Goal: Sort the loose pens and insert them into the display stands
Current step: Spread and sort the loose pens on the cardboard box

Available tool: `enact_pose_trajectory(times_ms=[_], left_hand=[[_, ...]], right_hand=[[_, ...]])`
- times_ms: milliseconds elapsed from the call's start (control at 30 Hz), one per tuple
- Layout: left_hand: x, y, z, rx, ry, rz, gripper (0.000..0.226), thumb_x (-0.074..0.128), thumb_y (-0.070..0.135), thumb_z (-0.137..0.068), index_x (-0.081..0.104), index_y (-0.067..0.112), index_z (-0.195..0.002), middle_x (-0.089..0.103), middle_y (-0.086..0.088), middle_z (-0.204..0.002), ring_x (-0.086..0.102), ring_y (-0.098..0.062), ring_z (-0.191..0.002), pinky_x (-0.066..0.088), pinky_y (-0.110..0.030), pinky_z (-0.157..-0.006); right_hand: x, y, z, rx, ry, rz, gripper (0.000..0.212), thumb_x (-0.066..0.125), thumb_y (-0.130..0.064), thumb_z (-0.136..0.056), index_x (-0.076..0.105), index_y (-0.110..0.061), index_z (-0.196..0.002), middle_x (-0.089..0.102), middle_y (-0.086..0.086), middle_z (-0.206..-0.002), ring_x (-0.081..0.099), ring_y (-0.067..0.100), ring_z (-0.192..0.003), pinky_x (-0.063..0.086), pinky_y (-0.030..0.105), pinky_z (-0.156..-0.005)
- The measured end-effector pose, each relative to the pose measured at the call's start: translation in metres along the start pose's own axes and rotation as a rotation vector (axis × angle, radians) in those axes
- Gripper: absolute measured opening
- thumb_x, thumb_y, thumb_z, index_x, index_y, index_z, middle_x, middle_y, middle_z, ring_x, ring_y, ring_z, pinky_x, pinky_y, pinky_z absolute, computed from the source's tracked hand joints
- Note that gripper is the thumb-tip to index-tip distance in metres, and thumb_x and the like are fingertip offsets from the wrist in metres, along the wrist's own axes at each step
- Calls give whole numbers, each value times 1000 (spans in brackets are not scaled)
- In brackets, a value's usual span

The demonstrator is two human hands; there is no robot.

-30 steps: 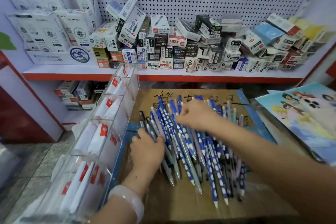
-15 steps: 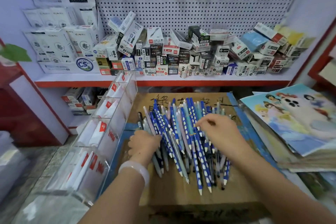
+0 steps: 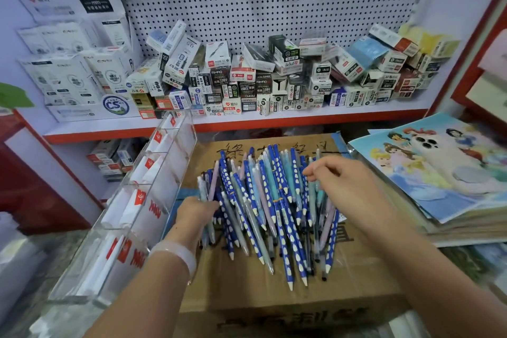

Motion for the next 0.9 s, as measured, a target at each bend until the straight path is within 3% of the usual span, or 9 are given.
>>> enact_pose_trajectory(times_ms=[133, 233, 333, 400, 500, 633, 733, 833, 900], left_hand=[[-9, 0, -3, 24, 3, -83, 24, 56, 24, -89, 47, 2, -90, 45, -6, -68, 45, -21, -63, 37, -29, -64], [-14, 0, -5, 30, -18, -108, 27, 52, 25, -92, 47, 2, -78, 42, -4, -64, 40, -15, -55, 31, -27, -48], [-9, -9, -9, -18, -114, 81, 24, 53, 18, -90, 52, 1, -74, 52, -10, -63, 47, -22, -56, 44, -32, -55], [-4, -18, -11, -73, -165, 321, 13, 55, 8, -88, 54, -5, -86, 60, -11, -55, 54, -25, -53, 51, -35, -61], [-9, -30, -17, -115, -130, 450, 16, 58, 4, -83, 54, -8, -92, 57, -13, -58, 52, -26, -60, 46, -31, -66], [-24, -33, -5, -133, -109, 459, 9, 59, 6, -83, 55, 0, -78, 51, -7, -46, 40, -20, -54, 35, -33, -62], [-43, -19, 11, -67, -30, 327, 18, 58, 11, -86, 51, 0, -74, 47, -8, -55, 41, -20, -53, 35, -30, -55], [-68, 9, 34, 126, 113, -116, 29, 58, 14, -88, 41, 7, -65, 41, -6, -63, 40, -19, -55, 29, -26, -46], [-76, 25, 48, 234, 185, -206, 29, 56, 11, -88, 37, 8, -66, 39, -5, -64, 40, -19, -57, 26, -26, -44]], right_hand=[[-3, 8, -3, 12, -4, 11, 27, 43, -19, -95, 62, -32, -79, 67, -6, -89, 63, 26, -92, 51, 43, -89], [-3, 13, -5, 13, -9, 19, 26, 44, -19, -95, 62, -30, -80, 64, -10, -91, 61, 16, -94, 49, 39, -92], [-2, 14, -5, 16, -6, 23, 24, 44, -18, -95, 63, -27, -82, 63, -12, -92, 58, 11, -93, 47, 36, -91], [0, 14, -6, 26, -6, 33, 24, 44, -18, -95, 64, -25, -85, 65, -7, -94, 60, 14, -90, 48, 37, -90], [6, 13, -7, 35, -10, 52, 25, 42, -18, -95, 64, -25, -86, 68, -1, -93, 63, 25, -92, 50, 40, -88], [15, 9, -10, 36, -38, 69, 24, 41, -16, -95, 63, -23, -87, 68, 4, -92, 63, 34, -95, 50, 39, -83], [20, 5, -10, 28, -51, 59, 23, 42, -16, -94, 64, -21, -87, 65, -5, -86, 63, 25, -91, 49, 30, -79], [23, 1, -9, 6, -52, 56, 22, 43, -18, -94, 65, -20, -89, 65, -4, -91, 62, 17, -90, 45, 22, -73], [26, -2, -7, -9, -61, 46, 21, 43, -18, -95, 63, -22, -88, 63, -8, -89, 62, 17, -91, 49, 28, -79]])
Point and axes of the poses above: each hand's wrist, its own z-axis away from the middle knuckle, its own x-axis out of the palm, y = z × x, the point moved 10 cm from there along -z, towards the middle knuckle
